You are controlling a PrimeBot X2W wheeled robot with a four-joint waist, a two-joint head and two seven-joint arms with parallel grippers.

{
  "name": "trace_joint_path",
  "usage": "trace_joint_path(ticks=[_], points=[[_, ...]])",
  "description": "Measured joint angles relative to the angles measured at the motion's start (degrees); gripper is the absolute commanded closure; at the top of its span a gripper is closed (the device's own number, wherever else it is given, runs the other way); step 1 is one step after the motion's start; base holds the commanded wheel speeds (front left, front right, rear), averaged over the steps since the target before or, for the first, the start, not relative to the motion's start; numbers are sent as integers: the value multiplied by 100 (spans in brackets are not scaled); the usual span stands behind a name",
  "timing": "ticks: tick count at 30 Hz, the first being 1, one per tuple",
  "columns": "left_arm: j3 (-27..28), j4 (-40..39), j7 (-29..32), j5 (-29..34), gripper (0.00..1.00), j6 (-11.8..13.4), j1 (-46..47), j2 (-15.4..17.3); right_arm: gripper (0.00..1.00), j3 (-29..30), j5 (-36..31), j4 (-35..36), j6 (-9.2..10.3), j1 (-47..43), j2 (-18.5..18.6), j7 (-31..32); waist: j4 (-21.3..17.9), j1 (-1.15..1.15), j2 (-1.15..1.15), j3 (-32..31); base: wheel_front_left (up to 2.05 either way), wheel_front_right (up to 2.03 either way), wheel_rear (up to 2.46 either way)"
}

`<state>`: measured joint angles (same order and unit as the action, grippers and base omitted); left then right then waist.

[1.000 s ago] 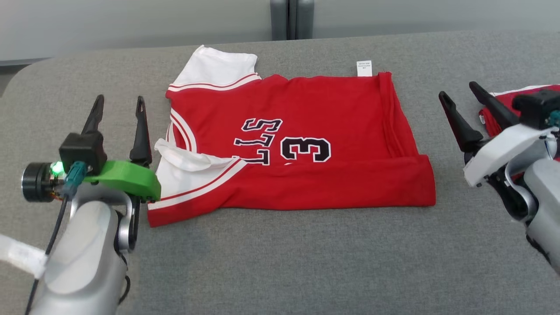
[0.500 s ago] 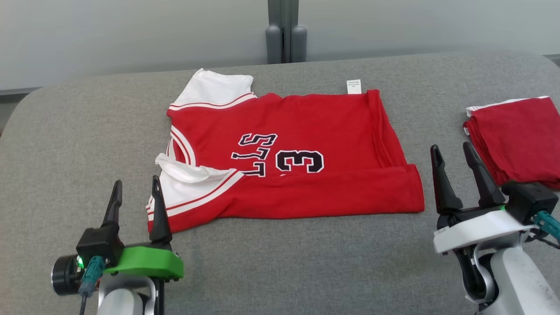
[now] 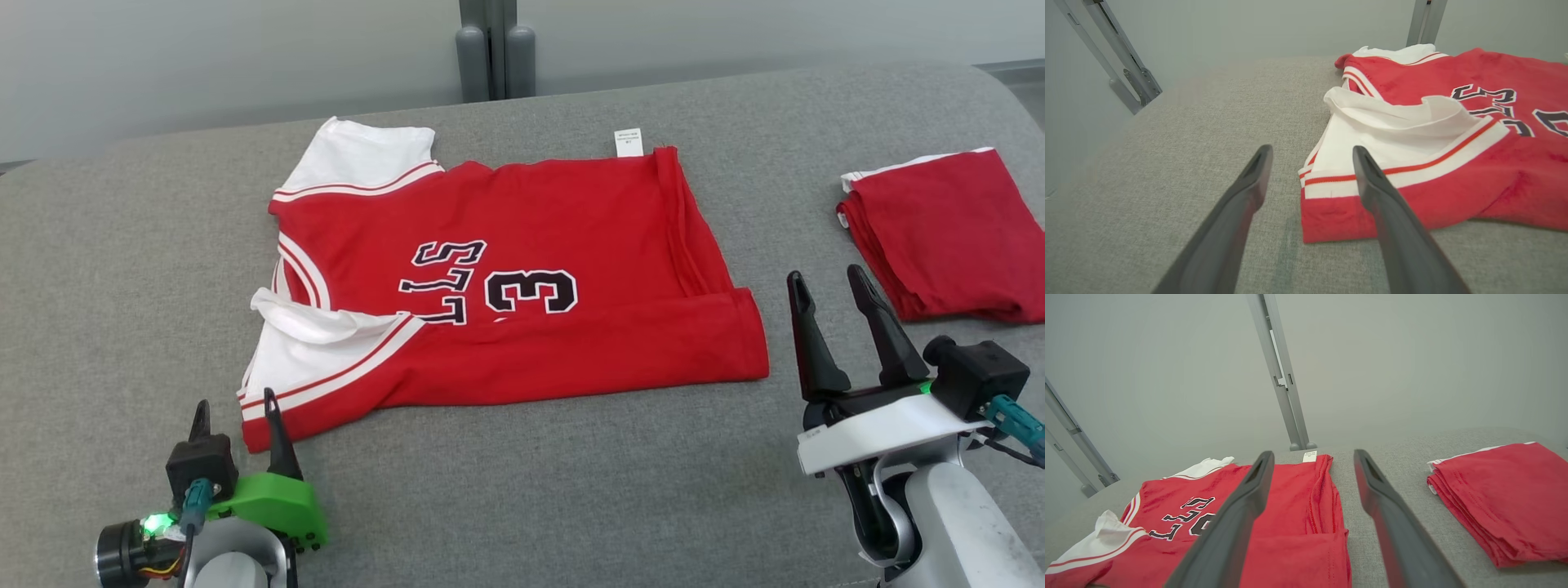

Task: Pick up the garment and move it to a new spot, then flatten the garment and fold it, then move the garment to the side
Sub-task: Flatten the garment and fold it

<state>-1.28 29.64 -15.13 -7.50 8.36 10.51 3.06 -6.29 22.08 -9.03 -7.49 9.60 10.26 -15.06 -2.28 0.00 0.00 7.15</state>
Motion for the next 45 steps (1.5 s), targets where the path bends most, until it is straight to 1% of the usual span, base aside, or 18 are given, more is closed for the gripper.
trace_joint_path(ticks=[6,9,14,15,16,18,21,24,27,29,32,40,45], points=[[18,1248,3,25,0,137,462,40,0,-183,-9,-74,0,38,86,0,-107,0,0,132,0,0,0],[18,1647,1,41,0,174,714,103,0,-216,-9,-78,0,118,108,0,-162,0,0,173,0,0,0],[44,1986,-8,4,0,174,929,141,0,-221,-9,-87,0,138,131,0,-225,0,0,207,0,0,0],[31,2072,-10,3,0,143,966,141,0,-212,-9,-93,0,138,133,0,-230,0,0,215,0,0,0],[10,2146,-14,-3,22,98,1004,143,0,-203,-11,-108,0,138,132,0,-233,0,0,221,0,0,0],[-41,2240,-14,-4,100,15,1057,146,0,-177,-38,-149,0,138,130,0,-230,0,0,228,0,0,0],[-112,2191,-10,8,100,-34,1108,127,0,-80,-115,-399,0,137,110,0,-198,0,0,224,0,0,0],[-163,1834,0,52,100,-86,1104,125,0,-109,-172,-756,0,162,92,0,-131,0,0,214,0,0,0],[-267,1292,-1,133,100,-136,1066,113,0,-113,-166,-1365,0,318,37,18,-40,0,0,197,0,0,0],[-338,990,0,201,100,-146,975,98,0,-116,-257,-1880,0,475,54,135,32,0,0,192,0,0,0],[-441,714,-1,271,100,-145,877,81,0,-107,-274,-2513,0,721,-13,247,146,0,0,190,0,0,0],[-606,409,-1,318,100,-133,849,29,0,7,11,-3798,0,1307,-162,333,464,0,0,247,0,0,0],[-679,376,-1,318,100,-147,838,15,0,-196,267,-4191,1,1552,-192,327,600,0,0,294,0,0,0]])
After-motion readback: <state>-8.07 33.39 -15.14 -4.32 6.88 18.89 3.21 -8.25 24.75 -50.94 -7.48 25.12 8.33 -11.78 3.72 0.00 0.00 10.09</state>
